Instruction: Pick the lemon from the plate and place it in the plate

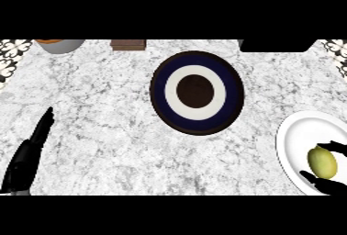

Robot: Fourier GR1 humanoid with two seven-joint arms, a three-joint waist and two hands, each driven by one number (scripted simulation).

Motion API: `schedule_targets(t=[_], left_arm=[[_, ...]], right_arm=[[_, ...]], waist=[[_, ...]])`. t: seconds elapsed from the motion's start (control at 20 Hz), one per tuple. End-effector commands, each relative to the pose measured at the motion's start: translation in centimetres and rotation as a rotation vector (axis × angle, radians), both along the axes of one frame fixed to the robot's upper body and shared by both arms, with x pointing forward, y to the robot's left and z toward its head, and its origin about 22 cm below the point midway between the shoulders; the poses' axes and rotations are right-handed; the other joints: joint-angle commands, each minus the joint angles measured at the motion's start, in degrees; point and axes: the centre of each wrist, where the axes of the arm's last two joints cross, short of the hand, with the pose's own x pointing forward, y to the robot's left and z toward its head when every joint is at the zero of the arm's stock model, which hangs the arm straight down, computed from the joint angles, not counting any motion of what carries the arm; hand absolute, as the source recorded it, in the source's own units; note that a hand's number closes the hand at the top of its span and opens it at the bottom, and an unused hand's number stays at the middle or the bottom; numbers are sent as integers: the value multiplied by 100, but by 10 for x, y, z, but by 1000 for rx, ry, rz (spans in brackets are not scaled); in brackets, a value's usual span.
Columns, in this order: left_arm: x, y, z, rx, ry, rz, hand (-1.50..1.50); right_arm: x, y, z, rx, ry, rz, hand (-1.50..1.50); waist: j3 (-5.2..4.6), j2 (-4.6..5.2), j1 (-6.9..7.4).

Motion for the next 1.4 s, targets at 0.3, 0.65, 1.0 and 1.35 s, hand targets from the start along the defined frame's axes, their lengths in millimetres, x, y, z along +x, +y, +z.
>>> schedule_targets(t=[0.3,0.65,1.0,1.35], left_arm=[[27,-29,19,-8,-67,-151,0],[39,-46,24,-7,-76,-227,0],[39,-41,18,4,-61,-194,0],[36,-30,13,-6,-46,-157,0]], right_arm=[[103,2,80,-395,123,437,150],[156,-4,131,-521,168,606,150],[192,-3,154,-437,-52,574,150],[212,-6,187,-341,-396,621,150]], waist=[[9,307,1095],[63,389,1321],[69,340,1097],[69,306,906]])
